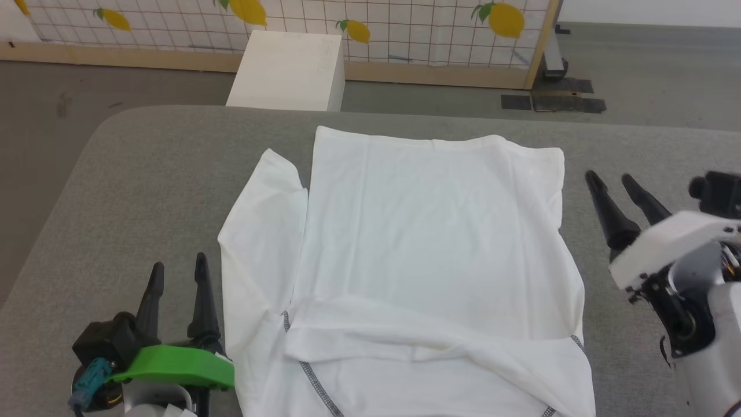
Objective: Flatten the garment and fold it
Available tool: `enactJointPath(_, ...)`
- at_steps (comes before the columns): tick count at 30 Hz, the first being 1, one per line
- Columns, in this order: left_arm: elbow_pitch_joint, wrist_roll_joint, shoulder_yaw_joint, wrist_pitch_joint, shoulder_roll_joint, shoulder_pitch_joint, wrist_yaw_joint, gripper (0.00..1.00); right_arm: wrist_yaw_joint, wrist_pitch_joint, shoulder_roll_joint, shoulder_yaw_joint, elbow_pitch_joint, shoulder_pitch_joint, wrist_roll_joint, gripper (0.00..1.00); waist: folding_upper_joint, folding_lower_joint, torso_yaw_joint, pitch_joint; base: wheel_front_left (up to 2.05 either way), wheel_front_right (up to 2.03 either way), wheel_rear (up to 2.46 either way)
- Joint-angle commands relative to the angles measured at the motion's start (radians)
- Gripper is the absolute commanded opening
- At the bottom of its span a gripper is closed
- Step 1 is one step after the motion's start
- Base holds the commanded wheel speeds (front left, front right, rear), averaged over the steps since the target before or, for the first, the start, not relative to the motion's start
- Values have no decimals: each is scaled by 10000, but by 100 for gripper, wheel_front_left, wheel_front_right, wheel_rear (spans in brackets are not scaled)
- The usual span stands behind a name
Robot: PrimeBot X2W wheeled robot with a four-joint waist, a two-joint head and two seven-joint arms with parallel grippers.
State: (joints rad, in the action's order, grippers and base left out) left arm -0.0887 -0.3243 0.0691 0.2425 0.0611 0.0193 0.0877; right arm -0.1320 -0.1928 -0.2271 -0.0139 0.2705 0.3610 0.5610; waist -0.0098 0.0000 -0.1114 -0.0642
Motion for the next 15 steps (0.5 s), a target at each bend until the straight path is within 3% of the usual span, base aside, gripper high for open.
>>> enactJointPath(1, -32, 47, -11, -26, 27, -146, -58, 100, 13, -107, 213, 433, -279, -428, -188, 100, 96, 0, 200, 54, 0, 0, 0)
enactJointPath(7, -304, -6, -178, -630, 20, 513, -305, 100, 13, -900, 994, 2062, -1916, -1616, -926, 100, 96, 0, 340, -421, 0, 0, 0)
enactJointPath(8, -693, 0, -338, -1549, 209, 1761, -376, 100, 13, -1372, 1160, 2506, -2699, -1727, -1185, 100, 96, 0, 337, -971, 0, 0, 0)
enactJointPath(15, -2525, -157, -578, -4487, 896, 5183, -454, 100, 13, -2102, 1285, 2928, -3935, -1470, -1452, 100, 96, 0, 483, -2297, 0, 0, 0)
